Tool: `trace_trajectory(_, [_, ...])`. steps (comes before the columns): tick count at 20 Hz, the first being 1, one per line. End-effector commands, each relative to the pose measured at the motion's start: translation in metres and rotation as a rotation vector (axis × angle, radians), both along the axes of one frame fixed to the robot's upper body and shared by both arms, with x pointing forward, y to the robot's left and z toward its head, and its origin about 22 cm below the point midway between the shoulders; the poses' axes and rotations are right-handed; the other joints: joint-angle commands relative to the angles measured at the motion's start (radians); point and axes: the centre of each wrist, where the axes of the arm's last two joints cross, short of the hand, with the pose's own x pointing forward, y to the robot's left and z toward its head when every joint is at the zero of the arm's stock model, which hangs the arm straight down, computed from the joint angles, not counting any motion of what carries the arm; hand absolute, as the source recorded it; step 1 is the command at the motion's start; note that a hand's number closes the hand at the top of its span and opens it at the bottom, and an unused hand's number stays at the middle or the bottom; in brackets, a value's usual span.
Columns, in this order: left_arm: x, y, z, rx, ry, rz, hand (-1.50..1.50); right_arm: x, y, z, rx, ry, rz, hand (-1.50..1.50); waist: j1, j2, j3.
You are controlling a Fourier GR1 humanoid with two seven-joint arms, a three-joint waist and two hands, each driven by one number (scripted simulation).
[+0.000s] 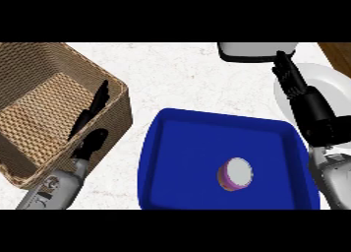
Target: Pick the can from the tray and place it in the plate
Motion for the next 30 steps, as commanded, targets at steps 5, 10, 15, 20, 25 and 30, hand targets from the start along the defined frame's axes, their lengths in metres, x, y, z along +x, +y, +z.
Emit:
trace_trajectory(5, [-0.04, 0.055, -0.063, -0.138, 0.285, 0.187, 0.0, -0.026, -0.064, 0.03, 0.081, -0.151, -0.466, 1.5, -0.049, 0.028, -0.018])
trace_trajectory(10, [-0.046, 0.073, -0.065, -0.25, 0.255, 0.187, 0.0, -0.05, -0.126, 0.002, -0.094, -0.087, -0.9, -1.5, -0.119, 0.039, -0.02])
trace_trajectory(15, [-0.057, 0.075, -0.073, -0.328, 0.29, 0.184, 0.0, -0.071, -0.097, -0.006, -0.005, -0.192, -0.915, -1.5, -0.091, 0.032, -0.015])
trace_trajectory(20, [-0.06, 0.08, -0.075, -0.331, 0.29, 0.18, 0.0, -0.098, -0.086, -0.012, -0.067, -0.147, -0.876, -1.5, -0.094, 0.038, -0.019])
trace_trajectory(25, [-0.045, 0.076, -0.059, -0.364, 0.27, 0.153, 0.0, -0.128, -0.08, -0.042, -0.271, 0.13, -0.728, -1.5, -0.074, 0.056, -0.023])
trace_trajectory(30, [-0.037, 0.067, -0.053, -0.349, 0.29, 0.124, 0.0, -0.141, -0.071, -0.036, -0.378, 0.259, -0.646, -1.5, -0.048, 0.059, -0.024])
